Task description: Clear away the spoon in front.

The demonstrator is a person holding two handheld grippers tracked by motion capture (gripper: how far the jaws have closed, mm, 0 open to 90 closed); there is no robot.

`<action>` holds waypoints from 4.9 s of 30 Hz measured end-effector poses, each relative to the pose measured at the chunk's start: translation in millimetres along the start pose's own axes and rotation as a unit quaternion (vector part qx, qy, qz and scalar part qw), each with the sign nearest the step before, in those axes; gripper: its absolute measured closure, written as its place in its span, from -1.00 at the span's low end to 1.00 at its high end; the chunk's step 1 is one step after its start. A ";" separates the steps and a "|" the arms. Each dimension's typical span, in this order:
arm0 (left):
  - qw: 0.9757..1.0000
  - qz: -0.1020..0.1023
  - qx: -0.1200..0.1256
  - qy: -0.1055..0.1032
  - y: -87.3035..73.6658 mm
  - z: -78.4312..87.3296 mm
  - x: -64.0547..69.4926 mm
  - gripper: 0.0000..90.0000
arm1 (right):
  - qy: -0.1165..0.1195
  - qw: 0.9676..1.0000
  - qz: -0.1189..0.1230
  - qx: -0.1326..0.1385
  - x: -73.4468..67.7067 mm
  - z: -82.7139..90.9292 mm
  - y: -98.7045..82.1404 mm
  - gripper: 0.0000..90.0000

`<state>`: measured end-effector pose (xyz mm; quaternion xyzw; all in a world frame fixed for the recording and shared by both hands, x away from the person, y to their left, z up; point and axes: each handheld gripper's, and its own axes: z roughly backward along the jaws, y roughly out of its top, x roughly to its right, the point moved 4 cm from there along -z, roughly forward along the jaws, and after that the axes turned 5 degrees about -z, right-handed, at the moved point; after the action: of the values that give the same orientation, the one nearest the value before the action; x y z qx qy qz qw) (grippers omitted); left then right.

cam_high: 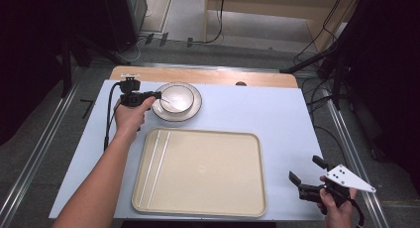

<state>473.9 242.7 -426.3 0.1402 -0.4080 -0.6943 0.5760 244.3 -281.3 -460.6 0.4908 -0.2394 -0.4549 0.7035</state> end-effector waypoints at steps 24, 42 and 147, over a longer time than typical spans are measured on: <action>0.997 -0.016 -0.015 -0.075 -16.0 18.9 7.8 0.74 | -0.002 1.000 0.000 -0.001 -1.2 1.5 0.4 -0.94; 0.989 -0.066 -0.010 -0.130 -32.7 25.5 23.5 0.94 | -0.002 1.000 0.001 -0.002 -1.8 0.8 0.1 -0.94; 0.987 -0.083 0.065 -0.121 -141.0 98.9 82.9 0.94 | 0.003 1.000 0.007 0.004 -8.9 0.6 3.6 -0.94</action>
<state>286.9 207.5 -444.0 0.1258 -0.5059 -0.7233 0.4529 241.0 -273.4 -456.1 0.4933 -0.2425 -0.4474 0.7054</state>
